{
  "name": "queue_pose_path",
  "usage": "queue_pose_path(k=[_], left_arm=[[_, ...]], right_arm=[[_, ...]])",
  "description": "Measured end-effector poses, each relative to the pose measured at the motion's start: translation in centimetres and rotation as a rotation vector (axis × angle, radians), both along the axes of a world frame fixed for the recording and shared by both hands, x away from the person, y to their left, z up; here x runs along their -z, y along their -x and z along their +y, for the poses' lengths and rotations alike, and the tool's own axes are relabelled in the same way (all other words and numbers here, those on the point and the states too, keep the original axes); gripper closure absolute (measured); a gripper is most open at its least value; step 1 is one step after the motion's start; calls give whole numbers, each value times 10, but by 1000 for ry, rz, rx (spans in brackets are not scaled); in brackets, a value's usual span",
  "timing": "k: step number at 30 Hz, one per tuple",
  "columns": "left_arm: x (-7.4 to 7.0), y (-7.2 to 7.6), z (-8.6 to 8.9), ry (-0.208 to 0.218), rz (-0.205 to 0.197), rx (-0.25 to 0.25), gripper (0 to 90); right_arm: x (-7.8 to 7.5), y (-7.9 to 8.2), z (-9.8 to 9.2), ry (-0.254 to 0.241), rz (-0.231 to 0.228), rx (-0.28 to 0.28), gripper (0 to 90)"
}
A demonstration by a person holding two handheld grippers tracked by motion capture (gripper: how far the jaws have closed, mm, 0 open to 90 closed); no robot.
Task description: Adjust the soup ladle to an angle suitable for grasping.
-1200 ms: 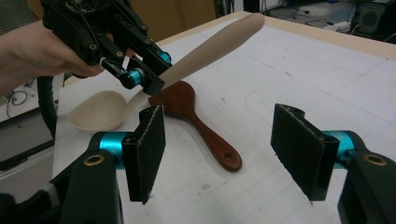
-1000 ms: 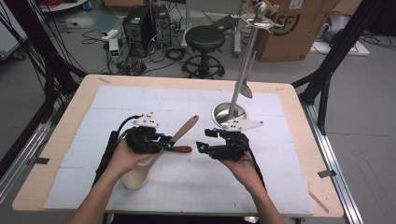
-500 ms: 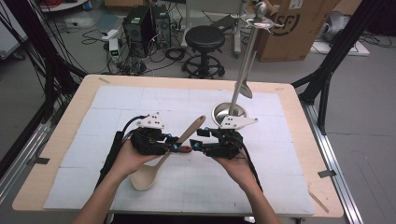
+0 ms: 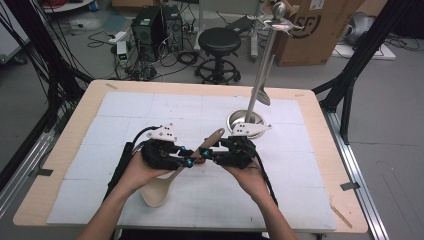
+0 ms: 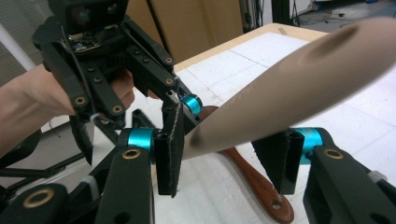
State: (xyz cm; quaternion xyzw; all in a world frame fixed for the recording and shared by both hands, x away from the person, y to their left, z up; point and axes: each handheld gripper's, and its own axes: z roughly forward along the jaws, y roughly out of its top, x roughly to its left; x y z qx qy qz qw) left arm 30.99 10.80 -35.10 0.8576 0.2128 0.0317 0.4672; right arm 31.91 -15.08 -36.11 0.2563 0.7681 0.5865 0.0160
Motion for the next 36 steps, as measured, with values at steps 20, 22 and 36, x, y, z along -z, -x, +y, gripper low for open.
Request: queue_pose_path(k=[20, 22, 36], left_arm=[[5, 2, 16, 36, 26, 26, 761], [3, 3, 16, 47, 23, 30, 761], [-2, 1, 20, 127, 35, 63, 621]], right_arm=[[-8, -3, 2, -57, 41, -30, 633], [-12, -3, 2, -66, 40, -37, 644], [-43, -2, 8, -84, 21, -115, 725]])
